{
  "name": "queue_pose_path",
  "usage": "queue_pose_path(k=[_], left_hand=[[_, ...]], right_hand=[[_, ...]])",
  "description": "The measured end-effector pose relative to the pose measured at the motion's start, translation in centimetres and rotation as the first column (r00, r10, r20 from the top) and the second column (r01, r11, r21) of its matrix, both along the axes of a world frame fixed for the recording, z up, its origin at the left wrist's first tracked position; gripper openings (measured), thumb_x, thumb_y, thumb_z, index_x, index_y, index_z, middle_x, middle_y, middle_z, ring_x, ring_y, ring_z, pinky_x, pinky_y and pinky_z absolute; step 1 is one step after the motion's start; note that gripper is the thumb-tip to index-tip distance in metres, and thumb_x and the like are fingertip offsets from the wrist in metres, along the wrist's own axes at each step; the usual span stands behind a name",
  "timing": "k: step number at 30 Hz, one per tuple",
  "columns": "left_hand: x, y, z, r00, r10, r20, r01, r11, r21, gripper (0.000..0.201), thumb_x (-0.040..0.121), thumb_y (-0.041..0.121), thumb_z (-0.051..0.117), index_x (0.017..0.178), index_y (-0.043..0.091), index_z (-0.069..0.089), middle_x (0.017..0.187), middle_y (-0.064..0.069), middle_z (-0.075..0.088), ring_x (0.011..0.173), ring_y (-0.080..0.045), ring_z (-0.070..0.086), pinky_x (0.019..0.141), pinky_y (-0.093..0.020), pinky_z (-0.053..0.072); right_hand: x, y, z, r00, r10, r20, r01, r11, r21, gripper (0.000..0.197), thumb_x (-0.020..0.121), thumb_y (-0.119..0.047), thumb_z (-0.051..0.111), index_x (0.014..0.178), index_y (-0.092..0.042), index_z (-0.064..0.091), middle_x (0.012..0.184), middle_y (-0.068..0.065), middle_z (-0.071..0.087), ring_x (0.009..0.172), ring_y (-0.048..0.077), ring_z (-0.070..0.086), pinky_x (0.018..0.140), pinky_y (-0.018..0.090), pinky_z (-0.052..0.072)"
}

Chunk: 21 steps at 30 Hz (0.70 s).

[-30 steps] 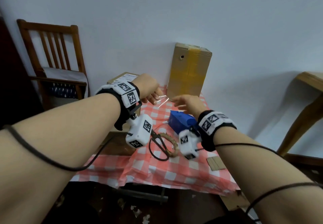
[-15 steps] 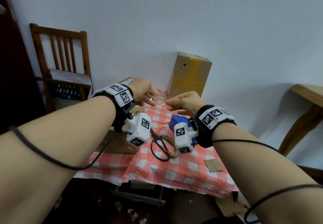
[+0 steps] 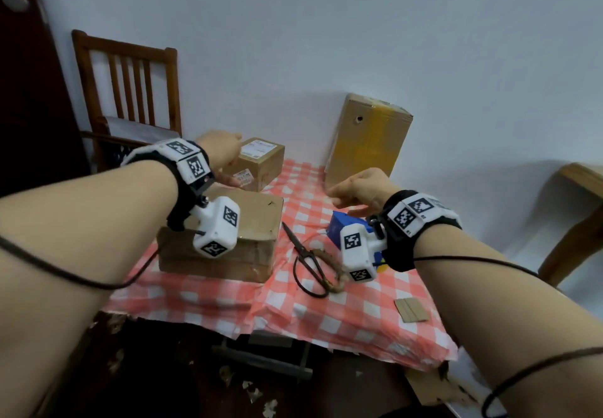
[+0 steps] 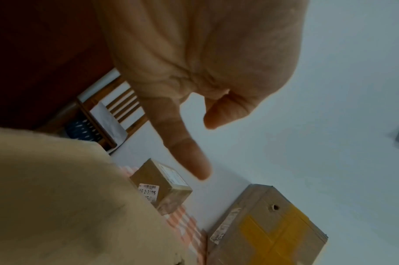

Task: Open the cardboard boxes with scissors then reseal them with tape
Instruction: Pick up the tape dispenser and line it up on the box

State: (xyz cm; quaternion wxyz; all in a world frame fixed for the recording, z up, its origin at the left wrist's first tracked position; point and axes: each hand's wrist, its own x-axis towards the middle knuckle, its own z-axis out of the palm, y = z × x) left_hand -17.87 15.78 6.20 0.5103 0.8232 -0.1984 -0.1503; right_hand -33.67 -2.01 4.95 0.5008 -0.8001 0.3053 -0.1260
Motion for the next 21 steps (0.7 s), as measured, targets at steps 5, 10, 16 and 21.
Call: queue_pose_path(k=[5, 10, 16, 21], left_hand=[[0.5, -0.9, -2.0, 0.988, -0.104, 0.117, 0.081, 0.978, 0.191, 0.029, 0.090, 0.007, 0.057, 0.117, -0.004, 0.061, 0.115, -0.017, 0.064, 0.094, -0.024, 0.060, 0.081, -0.034, 0.056], [1.3, -1.1, -4.5, 0.946, -0.225, 0.235, 0.098, 0.886, 0.454, 0.026, 0.091, 0.007, 0.051, 0.109, 0.002, 0.069, 0.118, -0.013, 0.065, 0.110, -0.030, 0.057, 0.098, -0.038, 0.046], [2.1, -0.8, -5.0, 0.928, -0.276, 0.249, 0.097, 0.827, 0.554, 0.025, 0.090, 0.011, 0.052, 0.109, 0.003, 0.066, 0.116, -0.015, 0.064, 0.105, -0.030, 0.059, 0.092, -0.035, 0.050], [1.9, -0.8, -5.1, 0.895, -0.336, 0.292, 0.089, 0.777, 0.623, 0.038, 0.090, 0.011, 0.047, 0.125, 0.009, 0.061, 0.124, -0.012, 0.060, 0.113, -0.028, 0.055, 0.094, -0.034, 0.048]], right_hand=[[2.5, 1.9, -0.4, 0.999, 0.012, -0.038, -0.009, 0.998, 0.062, 0.006, 0.086, -0.006, 0.067, 0.083, -0.003, 0.062, 0.056, 0.004, 0.061, 0.043, 0.009, 0.060, 0.036, 0.013, 0.040], [5.3, 2.7, -1.5, 0.999, 0.001, -0.044, 0.003, 0.996, 0.089, 0.008, 0.090, 0.003, 0.058, 0.096, 0.002, 0.053, 0.034, 0.001, 0.053, 0.029, 0.006, 0.053, 0.030, 0.011, 0.034], [8.1, 3.0, -2.3, 0.992, -0.002, -0.129, 0.004, 1.000, 0.018, 0.014, 0.087, 0.002, 0.063, 0.075, 0.000, 0.056, 0.038, 0.004, 0.056, 0.029, 0.008, 0.053, 0.031, 0.013, 0.037], [10.0, 3.4, -3.3, 0.980, 0.003, -0.197, -0.023, 0.995, -0.099, 0.010, 0.082, -0.007, 0.070, 0.078, -0.004, 0.060, 0.066, 0.009, 0.066, 0.049, 0.014, 0.063, 0.042, 0.018, 0.048]])
